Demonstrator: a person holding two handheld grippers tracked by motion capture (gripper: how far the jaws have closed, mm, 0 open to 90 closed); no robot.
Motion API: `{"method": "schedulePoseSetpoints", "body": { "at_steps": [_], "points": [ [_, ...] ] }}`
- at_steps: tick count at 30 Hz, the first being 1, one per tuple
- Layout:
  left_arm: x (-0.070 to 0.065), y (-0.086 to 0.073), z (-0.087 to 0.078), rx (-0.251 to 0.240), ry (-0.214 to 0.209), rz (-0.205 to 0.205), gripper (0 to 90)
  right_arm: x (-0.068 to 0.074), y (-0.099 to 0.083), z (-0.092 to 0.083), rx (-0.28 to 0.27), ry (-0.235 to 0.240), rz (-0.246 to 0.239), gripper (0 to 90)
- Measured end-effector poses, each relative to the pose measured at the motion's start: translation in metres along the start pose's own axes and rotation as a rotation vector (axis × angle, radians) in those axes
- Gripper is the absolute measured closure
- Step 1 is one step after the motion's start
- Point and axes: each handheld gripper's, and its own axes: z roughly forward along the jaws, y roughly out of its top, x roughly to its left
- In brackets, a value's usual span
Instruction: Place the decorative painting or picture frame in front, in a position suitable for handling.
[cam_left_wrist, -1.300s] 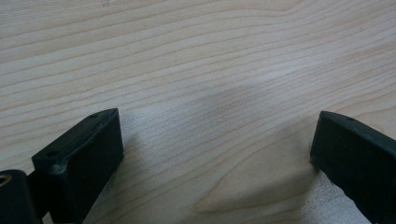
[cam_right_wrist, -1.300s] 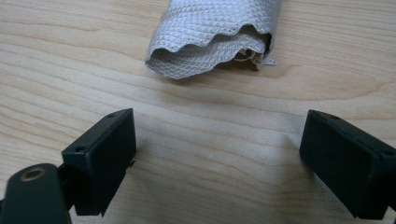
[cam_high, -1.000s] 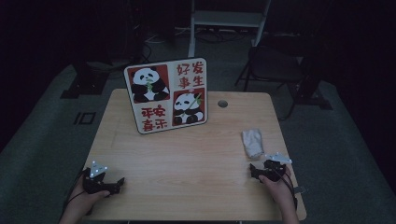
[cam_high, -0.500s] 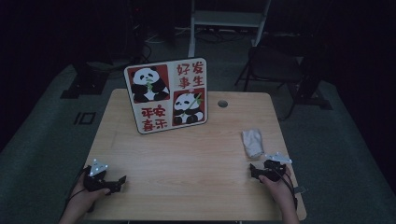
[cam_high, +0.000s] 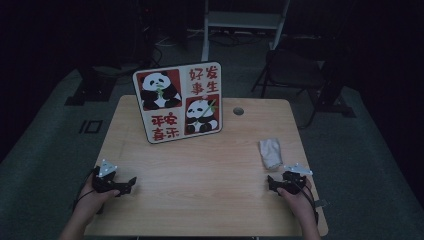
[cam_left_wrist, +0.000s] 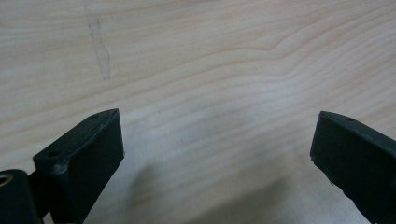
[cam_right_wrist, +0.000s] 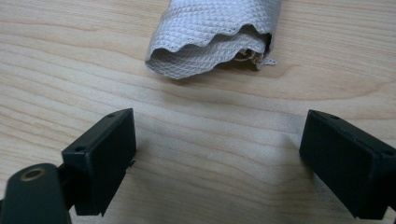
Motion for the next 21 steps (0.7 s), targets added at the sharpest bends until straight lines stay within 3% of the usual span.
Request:
{"method": "schedulePoseSetpoints", "body": {
  "at_steps": [12,14,21],
  "points": [
    [0.013,0.025,0.012,-0.049,-0.024,-0.004,4.3,0.0,0.0,0.0,0.0,0.0,0.0,10.3],
    [0.015,0.033,0.014,-0.081,-0.036,-0.016,4.3,0.0,0.0,0.0,0.0,0.0,-0.001,10.3],
    [0.021,0.05,0.019,-0.09,-0.037,0.001,6.5,0.0,0.0,0.0,0.0,0.0,-0.001,10.3]
  ]
}}
